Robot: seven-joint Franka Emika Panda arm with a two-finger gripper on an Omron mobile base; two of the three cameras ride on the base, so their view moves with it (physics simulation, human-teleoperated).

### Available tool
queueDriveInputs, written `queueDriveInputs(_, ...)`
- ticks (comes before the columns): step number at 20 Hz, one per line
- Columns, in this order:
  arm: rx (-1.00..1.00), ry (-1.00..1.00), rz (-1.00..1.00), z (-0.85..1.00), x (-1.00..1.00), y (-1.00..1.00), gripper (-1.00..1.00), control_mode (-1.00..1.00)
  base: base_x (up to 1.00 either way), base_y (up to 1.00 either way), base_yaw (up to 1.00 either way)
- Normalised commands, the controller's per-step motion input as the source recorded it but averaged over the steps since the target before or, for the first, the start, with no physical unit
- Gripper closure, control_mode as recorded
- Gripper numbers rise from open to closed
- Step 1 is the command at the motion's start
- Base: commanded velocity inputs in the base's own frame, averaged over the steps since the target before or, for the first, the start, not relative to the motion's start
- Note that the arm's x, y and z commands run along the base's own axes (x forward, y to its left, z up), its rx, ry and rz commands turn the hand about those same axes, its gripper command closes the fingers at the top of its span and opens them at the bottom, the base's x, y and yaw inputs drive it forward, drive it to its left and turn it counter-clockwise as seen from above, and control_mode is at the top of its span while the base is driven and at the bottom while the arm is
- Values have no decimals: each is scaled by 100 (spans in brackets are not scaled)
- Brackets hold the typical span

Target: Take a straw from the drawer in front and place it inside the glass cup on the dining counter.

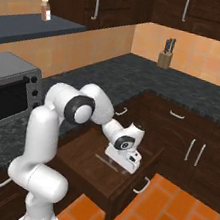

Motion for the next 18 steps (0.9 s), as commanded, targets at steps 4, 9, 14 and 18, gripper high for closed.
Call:
queueDriveInputs(4,0,-6,24,60,-9,67,-100,-100,0,0,0)
queueDriveInputs(9,-6,-1,42,12,15,52,-100,-100,0,0,0)
queueDriveInputs(14,-12,-1,35,-14,26,4,-100,-100,0,0,0)
queueDriveInputs(18,-2,0,27,-31,18,1,-100,-100,0,0,0)
